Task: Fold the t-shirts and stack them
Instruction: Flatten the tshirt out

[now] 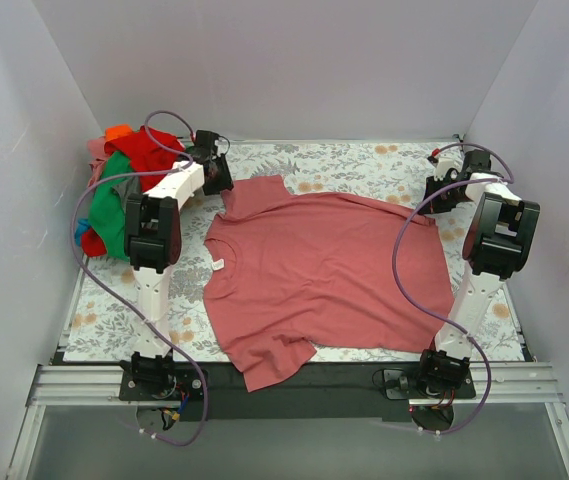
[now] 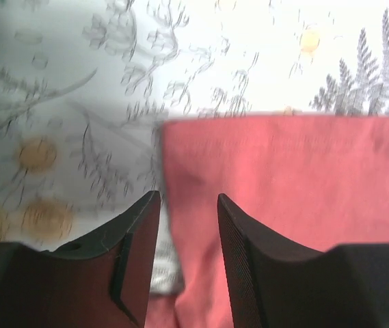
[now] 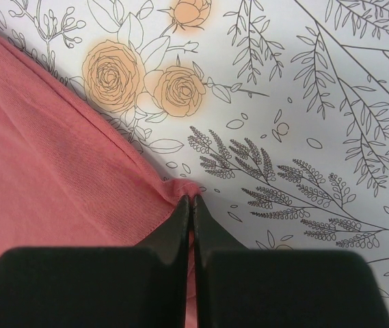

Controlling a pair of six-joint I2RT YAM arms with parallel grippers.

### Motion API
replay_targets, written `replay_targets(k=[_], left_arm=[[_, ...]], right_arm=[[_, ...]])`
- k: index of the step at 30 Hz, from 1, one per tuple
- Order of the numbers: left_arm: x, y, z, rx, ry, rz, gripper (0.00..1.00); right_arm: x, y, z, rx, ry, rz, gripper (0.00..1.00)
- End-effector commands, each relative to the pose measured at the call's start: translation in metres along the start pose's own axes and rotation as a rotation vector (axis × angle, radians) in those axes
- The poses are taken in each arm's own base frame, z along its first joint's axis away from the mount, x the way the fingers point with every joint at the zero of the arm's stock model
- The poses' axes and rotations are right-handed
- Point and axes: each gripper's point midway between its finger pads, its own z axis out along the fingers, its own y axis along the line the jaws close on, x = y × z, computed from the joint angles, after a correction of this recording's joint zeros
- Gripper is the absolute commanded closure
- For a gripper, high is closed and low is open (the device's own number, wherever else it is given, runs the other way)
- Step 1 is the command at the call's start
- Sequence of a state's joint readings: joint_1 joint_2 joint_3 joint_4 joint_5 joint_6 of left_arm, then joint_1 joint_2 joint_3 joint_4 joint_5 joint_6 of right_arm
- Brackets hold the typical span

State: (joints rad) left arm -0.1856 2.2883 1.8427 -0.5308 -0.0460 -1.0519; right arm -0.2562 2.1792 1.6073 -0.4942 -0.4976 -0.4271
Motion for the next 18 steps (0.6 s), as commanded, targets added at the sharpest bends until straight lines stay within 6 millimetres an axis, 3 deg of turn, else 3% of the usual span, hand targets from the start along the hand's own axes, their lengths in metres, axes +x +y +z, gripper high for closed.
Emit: replay_targets(k=[1,3,8,18], left_arm=[[-0.015,-0.004,0.007,-0.017,-0.022,-0.002,0.62],[-0.028,-0.007,0.011,-0.021,-0.046,-0.003,0.62],[-0.022,0.005,0.027,-0.077,-0.032,-0.011,0.62],[-0.022,0.018,0.034,-0.117,-0.049,0.037,0.62]], right_arm=[[0.031,0.001,0.006,-0.014,0.087,0.035,0.99],[0.033,0.001,0.007,-0.017,0.090,0.037,0.99],[0.033,0.001,0.007,-0.016,0.091,0.034,0.99],[0.035,0.002,0.009,-0.022,0.094,0.043,0.99]])
